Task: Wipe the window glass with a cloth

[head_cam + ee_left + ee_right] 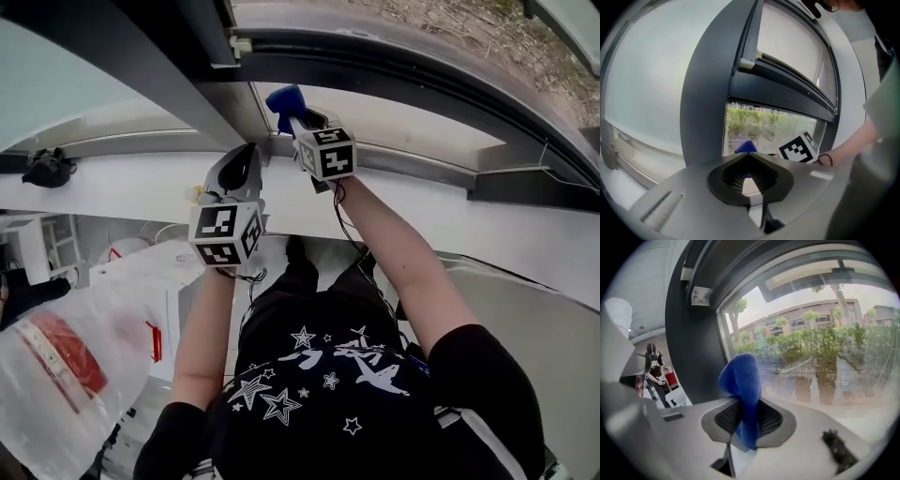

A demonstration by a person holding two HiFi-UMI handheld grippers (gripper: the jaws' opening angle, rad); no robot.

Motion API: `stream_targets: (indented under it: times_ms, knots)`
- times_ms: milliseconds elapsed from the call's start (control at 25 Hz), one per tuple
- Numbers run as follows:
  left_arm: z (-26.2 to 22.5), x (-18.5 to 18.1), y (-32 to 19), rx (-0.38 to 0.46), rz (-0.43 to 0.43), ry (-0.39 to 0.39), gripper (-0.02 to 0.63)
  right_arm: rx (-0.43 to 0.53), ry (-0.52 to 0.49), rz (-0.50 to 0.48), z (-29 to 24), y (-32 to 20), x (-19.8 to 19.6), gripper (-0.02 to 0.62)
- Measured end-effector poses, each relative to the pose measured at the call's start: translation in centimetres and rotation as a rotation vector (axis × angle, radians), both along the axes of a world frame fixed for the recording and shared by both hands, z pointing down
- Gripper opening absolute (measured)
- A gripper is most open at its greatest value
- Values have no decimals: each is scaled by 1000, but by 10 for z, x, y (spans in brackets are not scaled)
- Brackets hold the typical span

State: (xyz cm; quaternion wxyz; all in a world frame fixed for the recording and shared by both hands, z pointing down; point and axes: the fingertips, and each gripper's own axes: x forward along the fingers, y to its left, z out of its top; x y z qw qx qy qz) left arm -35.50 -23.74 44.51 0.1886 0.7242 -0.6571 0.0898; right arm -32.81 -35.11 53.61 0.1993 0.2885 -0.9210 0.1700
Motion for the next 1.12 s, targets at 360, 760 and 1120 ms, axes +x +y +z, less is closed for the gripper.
stream_targets:
  times_ms: [360, 760, 1120]
  knots:
    - [3, 75, -29, -12, 80, 5, 6, -9, 20, 183, -1, -30, 137, 80]
    - [9, 253, -68, -40, 223, 3, 6, -28, -6, 441, -4, -71, 373, 78]
    - [8, 419, -107, -28, 386, -8, 6, -50, -31, 661, 19, -107, 571, 78]
